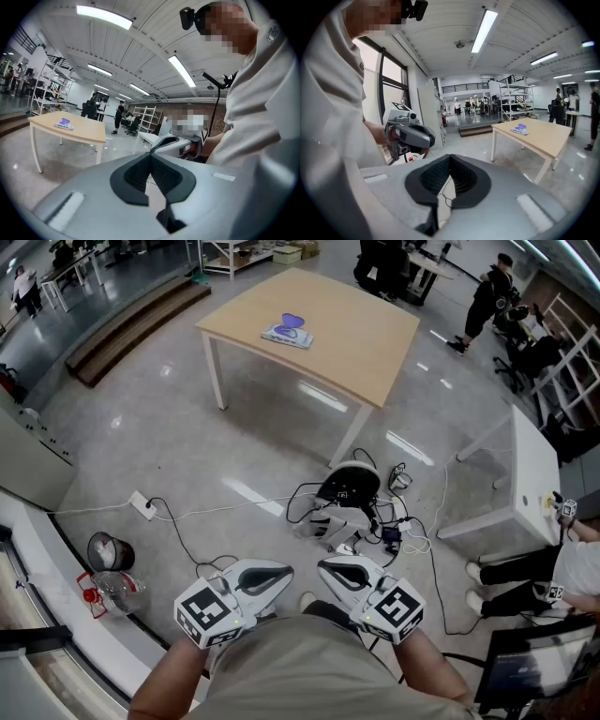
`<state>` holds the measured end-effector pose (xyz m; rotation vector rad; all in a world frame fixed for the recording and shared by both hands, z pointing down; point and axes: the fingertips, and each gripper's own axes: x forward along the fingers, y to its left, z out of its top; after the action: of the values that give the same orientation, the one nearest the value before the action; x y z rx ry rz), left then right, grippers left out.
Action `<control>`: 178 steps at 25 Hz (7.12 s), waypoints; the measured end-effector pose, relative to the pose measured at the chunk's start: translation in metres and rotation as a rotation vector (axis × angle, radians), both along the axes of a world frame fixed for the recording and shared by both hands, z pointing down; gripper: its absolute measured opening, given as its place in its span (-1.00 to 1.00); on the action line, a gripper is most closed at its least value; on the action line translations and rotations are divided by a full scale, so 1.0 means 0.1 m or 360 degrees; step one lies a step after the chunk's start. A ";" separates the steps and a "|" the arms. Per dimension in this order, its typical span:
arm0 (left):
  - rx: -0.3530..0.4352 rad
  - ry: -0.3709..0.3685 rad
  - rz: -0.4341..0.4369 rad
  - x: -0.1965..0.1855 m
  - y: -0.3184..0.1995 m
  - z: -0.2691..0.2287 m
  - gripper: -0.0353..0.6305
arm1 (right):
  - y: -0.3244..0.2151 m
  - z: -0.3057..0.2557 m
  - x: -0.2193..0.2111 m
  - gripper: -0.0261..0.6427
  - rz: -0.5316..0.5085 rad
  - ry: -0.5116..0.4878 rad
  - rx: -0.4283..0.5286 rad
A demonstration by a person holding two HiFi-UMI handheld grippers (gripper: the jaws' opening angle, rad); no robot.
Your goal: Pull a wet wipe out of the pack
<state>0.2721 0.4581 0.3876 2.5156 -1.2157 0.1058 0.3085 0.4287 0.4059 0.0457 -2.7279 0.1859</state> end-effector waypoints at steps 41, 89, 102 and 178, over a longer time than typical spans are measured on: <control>-0.0143 -0.0142 -0.0324 0.92 -0.55 -0.08 -0.88 | -0.54 0.00 1.01 -0.92 -0.0180 -0.0059 -0.0102; -0.0134 -0.0130 -0.0369 -3.39 -2.01 0.25 -0.88 | -2.24 0.16 -3.16 -0.92 -0.0141 0.0072 -0.0019; -0.0135 -0.0328 -0.0345 -4.40 -4.40 0.10 -0.88 | -4.57 0.12 -4.11 -0.92 -0.0091 -0.0027 0.0010; -0.1029 -0.0572 0.0200 -5.73 -9.22 3.22 -0.88 | -9.18 2.76 -5.42 -0.79 0.0205 0.0750 -0.0038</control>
<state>-0.3014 -0.4643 0.7099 2.0342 -0.9337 0.8653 -0.2339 -0.4890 0.6820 0.2291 -2.2530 0.2133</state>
